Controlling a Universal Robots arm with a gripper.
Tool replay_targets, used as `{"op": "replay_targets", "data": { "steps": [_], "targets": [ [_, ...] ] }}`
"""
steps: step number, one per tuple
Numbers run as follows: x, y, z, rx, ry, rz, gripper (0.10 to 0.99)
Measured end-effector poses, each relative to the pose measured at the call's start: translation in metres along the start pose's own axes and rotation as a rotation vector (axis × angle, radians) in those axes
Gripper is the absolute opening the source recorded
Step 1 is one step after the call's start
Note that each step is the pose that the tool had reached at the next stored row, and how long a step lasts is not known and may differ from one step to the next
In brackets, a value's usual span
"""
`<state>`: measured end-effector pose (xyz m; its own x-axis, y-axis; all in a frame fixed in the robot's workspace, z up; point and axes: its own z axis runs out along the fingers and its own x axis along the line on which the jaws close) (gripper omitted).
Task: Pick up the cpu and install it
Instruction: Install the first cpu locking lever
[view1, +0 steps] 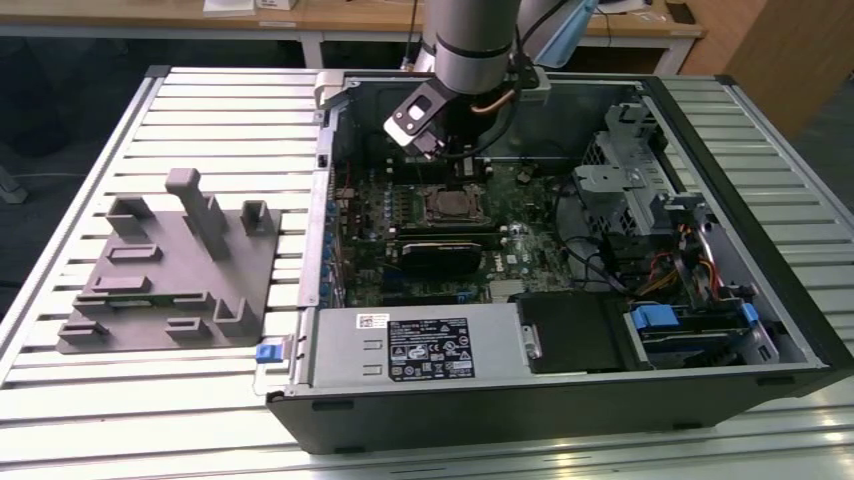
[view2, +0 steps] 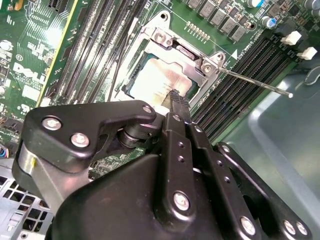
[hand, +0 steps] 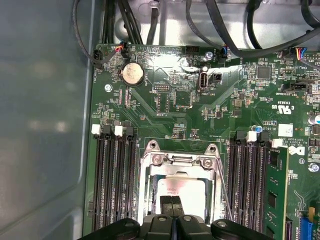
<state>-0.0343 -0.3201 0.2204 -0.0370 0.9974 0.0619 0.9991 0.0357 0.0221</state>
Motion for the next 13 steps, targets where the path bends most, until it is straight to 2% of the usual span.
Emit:
{"op": "replay_targets", "data": {
  "steps": [7,13],
  "targets": [
    [0.0001,0.0000,-0.0020,0.000,-0.0001,0.000,0.106],
    [0.0005,0.0002,-0.0085,0.000,-0.0001,0.000,0.106]
  ]
}}
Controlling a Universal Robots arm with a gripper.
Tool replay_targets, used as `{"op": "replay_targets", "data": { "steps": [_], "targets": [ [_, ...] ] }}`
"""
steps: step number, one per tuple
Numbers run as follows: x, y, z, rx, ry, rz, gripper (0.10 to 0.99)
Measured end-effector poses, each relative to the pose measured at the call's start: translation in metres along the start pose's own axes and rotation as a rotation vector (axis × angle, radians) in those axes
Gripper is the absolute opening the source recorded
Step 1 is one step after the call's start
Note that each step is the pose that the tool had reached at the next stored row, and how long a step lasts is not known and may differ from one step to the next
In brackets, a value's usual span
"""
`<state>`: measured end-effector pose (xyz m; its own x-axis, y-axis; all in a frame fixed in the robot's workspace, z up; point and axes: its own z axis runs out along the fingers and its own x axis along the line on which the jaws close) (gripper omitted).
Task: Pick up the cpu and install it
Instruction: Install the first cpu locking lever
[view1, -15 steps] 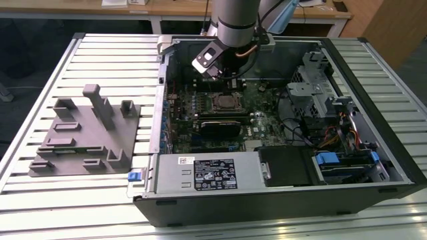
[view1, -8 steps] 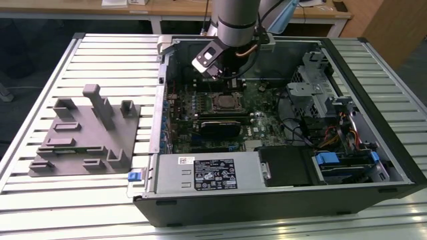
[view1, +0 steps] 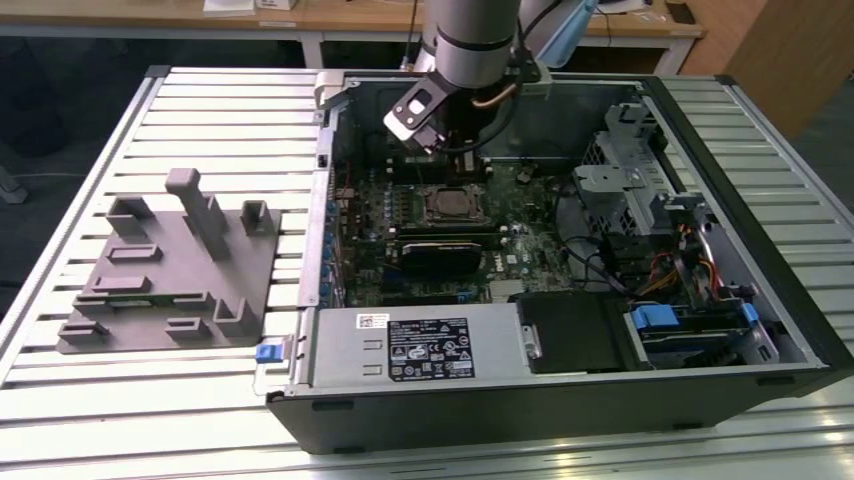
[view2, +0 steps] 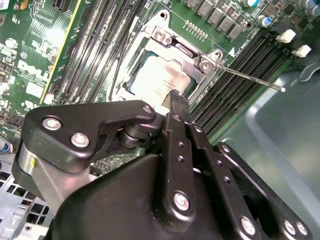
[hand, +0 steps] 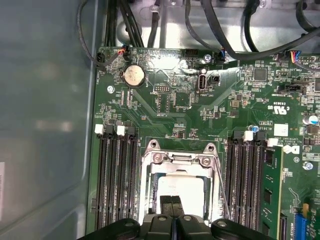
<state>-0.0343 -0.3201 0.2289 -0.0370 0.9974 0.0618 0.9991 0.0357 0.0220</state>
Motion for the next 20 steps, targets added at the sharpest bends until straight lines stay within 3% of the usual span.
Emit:
{"op": "replay_targets", "data": {
  "steps": [7,16,20],
  "targets": [
    [0.0008,0.0003,-0.0132,0.000,0.0000,0.000,0.106],
    [0.0024,0.0008,-0.0379,0.000,-0.0001,0.000,0.106],
    [0.0025,0.0009,-0.0394,0.000,0.0005,-0.009,0.106]
  ]
}}
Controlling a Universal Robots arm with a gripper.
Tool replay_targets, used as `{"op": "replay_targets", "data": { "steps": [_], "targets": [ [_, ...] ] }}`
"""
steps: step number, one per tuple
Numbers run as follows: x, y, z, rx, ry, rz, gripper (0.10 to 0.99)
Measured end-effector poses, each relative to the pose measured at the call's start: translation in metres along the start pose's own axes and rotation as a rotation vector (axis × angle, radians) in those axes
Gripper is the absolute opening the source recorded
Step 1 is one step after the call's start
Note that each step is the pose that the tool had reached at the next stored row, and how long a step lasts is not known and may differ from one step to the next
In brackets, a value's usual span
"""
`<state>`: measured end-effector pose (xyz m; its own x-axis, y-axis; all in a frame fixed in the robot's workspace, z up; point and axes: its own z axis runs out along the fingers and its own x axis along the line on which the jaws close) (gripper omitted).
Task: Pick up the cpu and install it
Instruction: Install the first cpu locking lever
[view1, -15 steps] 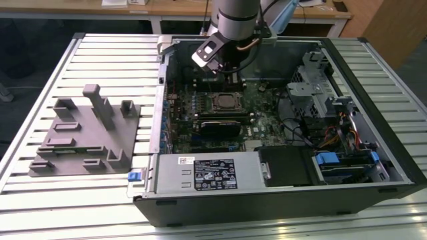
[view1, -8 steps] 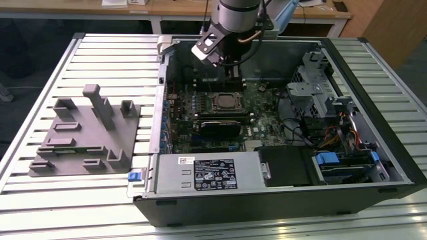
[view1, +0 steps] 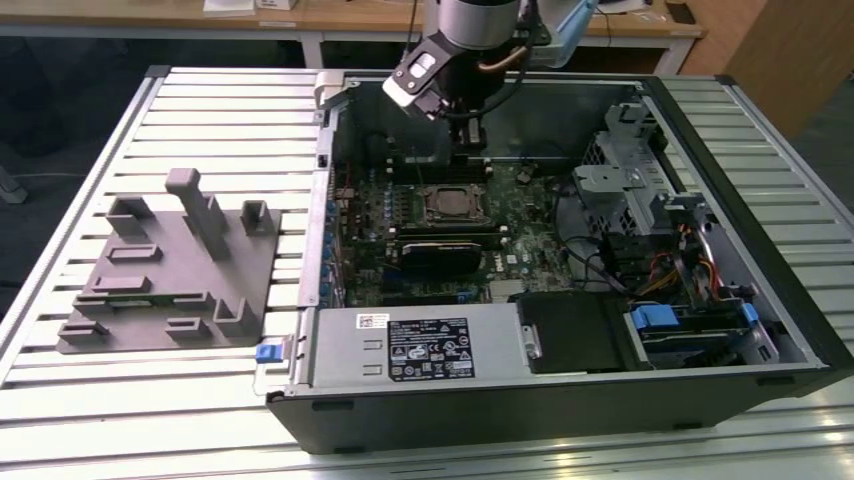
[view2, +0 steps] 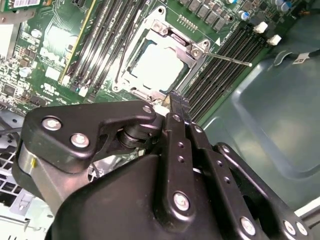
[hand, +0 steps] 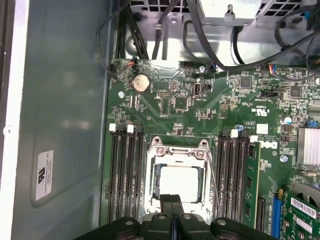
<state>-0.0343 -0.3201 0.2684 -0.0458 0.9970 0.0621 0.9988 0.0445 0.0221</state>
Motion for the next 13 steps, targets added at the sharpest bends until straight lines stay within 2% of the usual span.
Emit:
{"op": "replay_targets", "data": {
  "steps": [13],
  "targets": [
    [-0.0001,0.0000,0.0005,0.015,0.0050,-0.234,0.106]
  ]
}}
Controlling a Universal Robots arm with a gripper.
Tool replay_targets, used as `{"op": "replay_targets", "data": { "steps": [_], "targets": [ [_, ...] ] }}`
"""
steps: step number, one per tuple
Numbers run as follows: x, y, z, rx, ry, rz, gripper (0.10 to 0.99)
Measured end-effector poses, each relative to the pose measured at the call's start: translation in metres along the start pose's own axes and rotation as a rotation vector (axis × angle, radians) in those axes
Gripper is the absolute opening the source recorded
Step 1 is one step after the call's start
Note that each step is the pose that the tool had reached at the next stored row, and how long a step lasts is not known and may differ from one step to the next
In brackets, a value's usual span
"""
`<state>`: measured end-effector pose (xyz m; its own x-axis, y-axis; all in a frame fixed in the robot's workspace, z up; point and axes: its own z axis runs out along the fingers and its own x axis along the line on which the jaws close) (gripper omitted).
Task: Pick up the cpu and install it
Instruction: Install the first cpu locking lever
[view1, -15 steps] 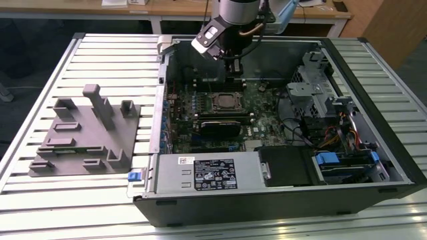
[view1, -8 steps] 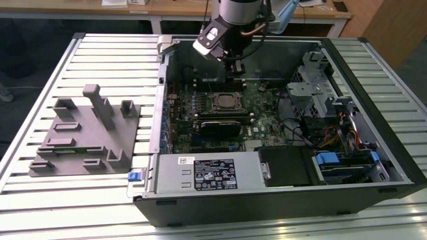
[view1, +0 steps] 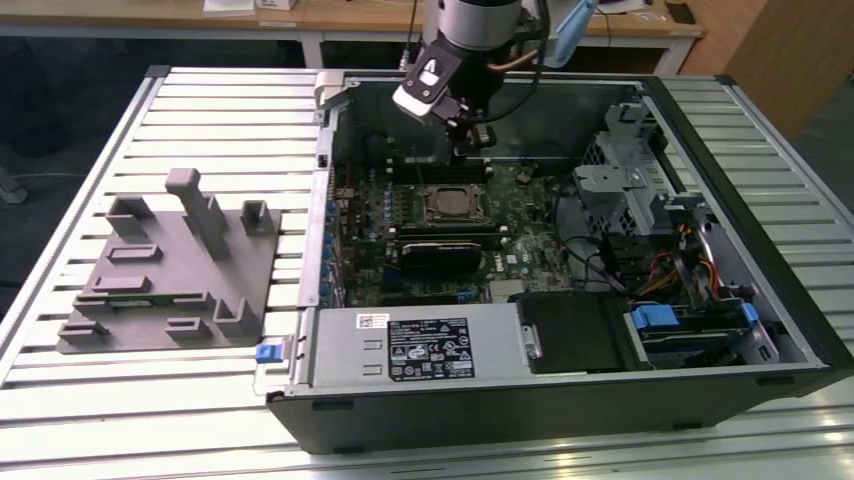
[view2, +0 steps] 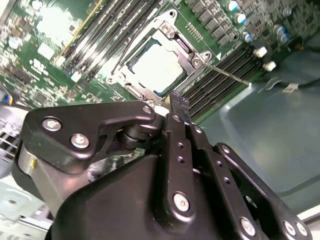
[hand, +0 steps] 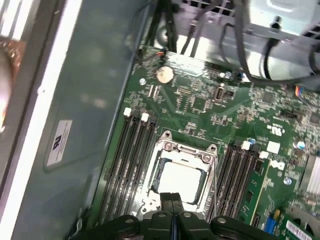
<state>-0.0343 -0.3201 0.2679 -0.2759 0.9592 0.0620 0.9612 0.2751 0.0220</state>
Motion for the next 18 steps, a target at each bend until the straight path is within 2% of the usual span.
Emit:
{"op": "replay_targets", "data": {
  "steps": [10,18],
  "targets": [
    [-0.0001,0.0000,0.0010,0.011,0.0040,-0.183,0.106],
    [-0.0001,-0.0002,0.0018,0.019,0.0066,-0.304,0.106]
  ]
}}
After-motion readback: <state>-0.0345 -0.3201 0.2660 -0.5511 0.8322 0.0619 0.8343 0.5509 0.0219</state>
